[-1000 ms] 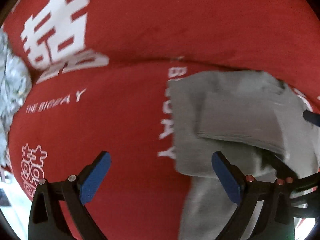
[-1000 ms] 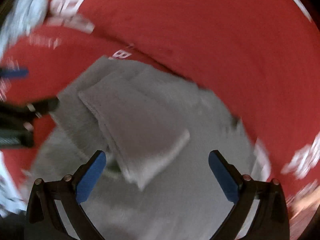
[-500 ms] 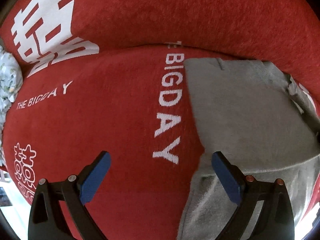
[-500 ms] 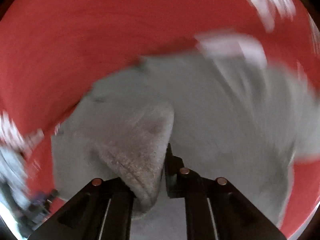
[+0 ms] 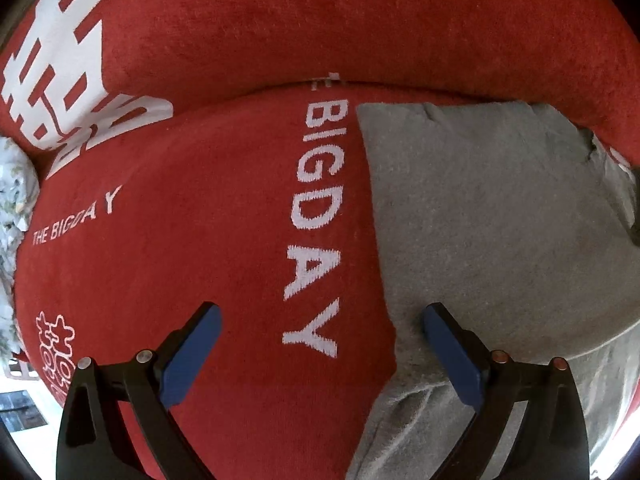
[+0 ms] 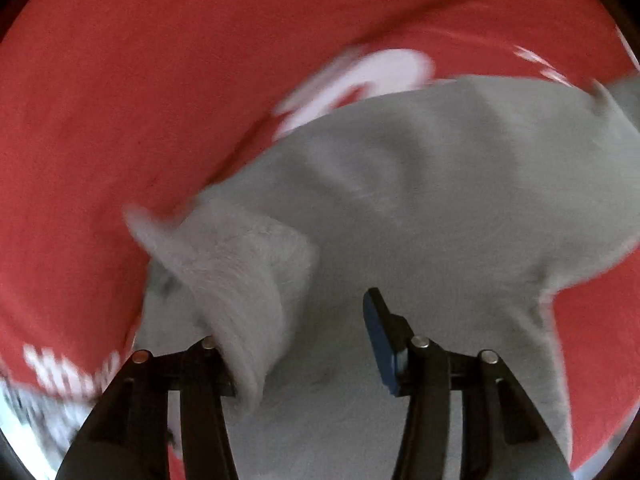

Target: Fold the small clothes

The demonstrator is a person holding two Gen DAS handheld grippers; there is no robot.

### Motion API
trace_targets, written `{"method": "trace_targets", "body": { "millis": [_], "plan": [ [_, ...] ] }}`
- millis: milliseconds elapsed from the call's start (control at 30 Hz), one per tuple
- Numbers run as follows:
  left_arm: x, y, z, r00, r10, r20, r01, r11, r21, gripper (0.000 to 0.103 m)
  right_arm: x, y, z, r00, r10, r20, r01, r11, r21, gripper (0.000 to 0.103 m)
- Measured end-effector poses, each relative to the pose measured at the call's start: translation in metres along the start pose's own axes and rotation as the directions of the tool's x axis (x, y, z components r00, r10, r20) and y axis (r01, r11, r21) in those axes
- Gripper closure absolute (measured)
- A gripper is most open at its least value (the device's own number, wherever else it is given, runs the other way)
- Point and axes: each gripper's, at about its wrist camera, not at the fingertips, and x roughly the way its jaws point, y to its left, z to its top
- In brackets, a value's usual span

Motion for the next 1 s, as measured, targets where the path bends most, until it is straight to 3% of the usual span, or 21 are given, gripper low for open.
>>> {"method": "trace_targets", "body": {
  "millis": [167,300,467,567,667,767,833,967,1000],
  "plan": [
    [0.0,0.01,0.001,1.0,-0.015,-0.009,0.015,1.0,-0.016,0.002,-0.028,-0.05,0.006,0.997,-0.048,0.052,0.039,0.987,0.158,0.049],
    [-0.004,0.022,0.004,1.0,-0.019,-0.002,0.019,0.999,-0.037,0.002,-0.047,-0.071,-0.001,0.999,0.003,0.038,-0.01,0.979,0.202,0.047],
    [-0.011,0.04,0.017,0.997,-0.068,0.022,0.069,0.996,-0.06,0.002,-0.042,-0.039,-0.033,0.988,0.15,-0.03,-0.144,0.978,0.15,0.046],
    [-0.009,0.05,0.033,0.994,-0.11,0.026,0.111,0.991,-0.072,0.002,-0.022,0.002,-0.067,0.951,0.264,-0.159,-0.253,0.964,0.083,0.043],
    [0.001,0.054,0.056,0.988,-0.155,0.019,0.156,0.985,-0.075,0.002,0.001,0.043,-0.117,0.884,0.339,-0.323,-0.348,0.937,0.03,0.043],
    [0.017,0.05,0.074,0.978,-0.209,-0.015,0.208,0.975,-0.073,0.002,0.034,0.082,-0.17,0.818,0.361,-0.448,-0.396,0.918,0.016,0.043],
    [0.026,0.044,0.084,0.966,-0.257,-0.038,0.254,0.965,-0.072,0.002,0.058,0.098,-0.187,0.805,0.371,-0.464,-0.399,0.916,0.042,0.043],
    [0.04,0.024,0.095,0.947,-0.312,-0.073,0.309,0.95,-0.042,0.005,0.076,0.1,-0.199,0.823,0.398,-0.406,-0.379,0.916,0.13,0.043],
    [0.043,0.021,0.096,0.946,-0.315,-0.083,0.312,0.949,-0.038,0.026,0.077,0.098,-0.199,0.827,0.414,-0.381,-0.384,0.91,0.155,0.043]
  ]
}}
